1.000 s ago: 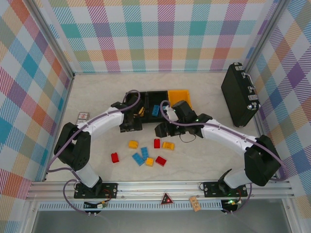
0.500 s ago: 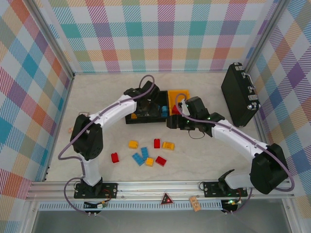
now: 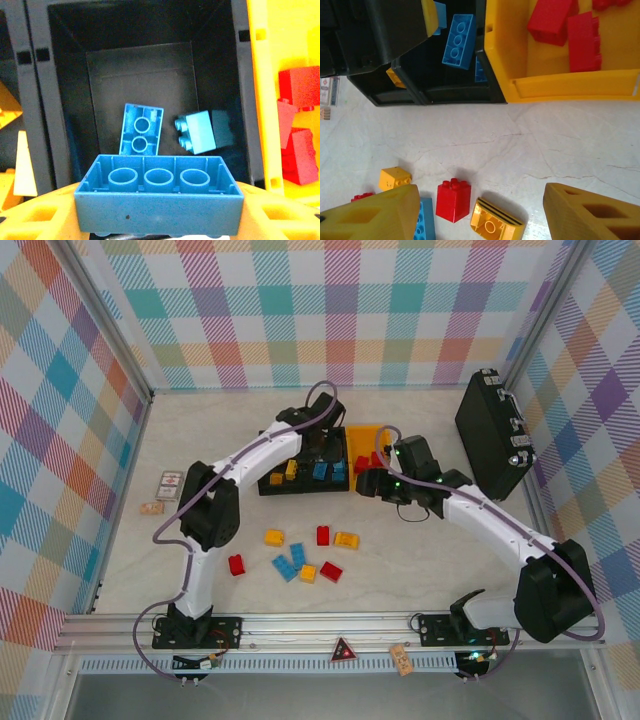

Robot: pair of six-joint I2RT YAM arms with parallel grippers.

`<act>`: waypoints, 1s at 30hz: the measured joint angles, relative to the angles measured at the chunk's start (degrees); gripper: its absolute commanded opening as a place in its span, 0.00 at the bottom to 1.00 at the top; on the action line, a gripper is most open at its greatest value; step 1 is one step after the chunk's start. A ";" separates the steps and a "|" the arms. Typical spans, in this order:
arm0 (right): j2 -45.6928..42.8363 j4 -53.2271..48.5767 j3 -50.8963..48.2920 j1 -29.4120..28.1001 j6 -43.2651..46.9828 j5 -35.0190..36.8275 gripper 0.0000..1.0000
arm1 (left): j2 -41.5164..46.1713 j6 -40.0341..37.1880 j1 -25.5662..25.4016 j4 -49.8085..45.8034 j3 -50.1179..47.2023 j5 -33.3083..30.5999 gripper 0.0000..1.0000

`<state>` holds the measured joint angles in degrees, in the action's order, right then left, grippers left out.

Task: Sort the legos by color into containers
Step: Place the lego in the container.

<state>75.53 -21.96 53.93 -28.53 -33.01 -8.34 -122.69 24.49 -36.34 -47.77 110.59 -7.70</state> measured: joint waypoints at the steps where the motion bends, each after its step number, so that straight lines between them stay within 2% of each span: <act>1: 0.00 0.00 0.00 0.09 -0.04 0.02 0.66 | -0.96 -0.13 0.00 -0.37 1.18 -0.31 0.51; 10: -0.70 -0.20 0.00 0.90 -0.70 0.44 0.67 | -9.53 -0.39 0.90 -2.03 10.97 -1.01 0.53; 15: -1.42 -0.20 -0.35 1.55 -0.87 0.42 0.67 | -12.26 -0.39 1.68 -3.34 14.64 -1.40 0.61; 22: -1.42 -0.20 -0.92 1.60 -0.87 0.39 0.67 | -12.68 -0.70 2.03 -3.78 15.69 -1.77 0.72; 30: -1.42 -0.20 -1.03 1.64 -0.87 0.37 0.67 | -12.46 -1.05 2.03 -3.76 15.67 -1.84 0.75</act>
<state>74.11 -22.15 52.90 -26.89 -33.89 -7.97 -135.15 23.44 -34.30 -51.53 126.26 -9.54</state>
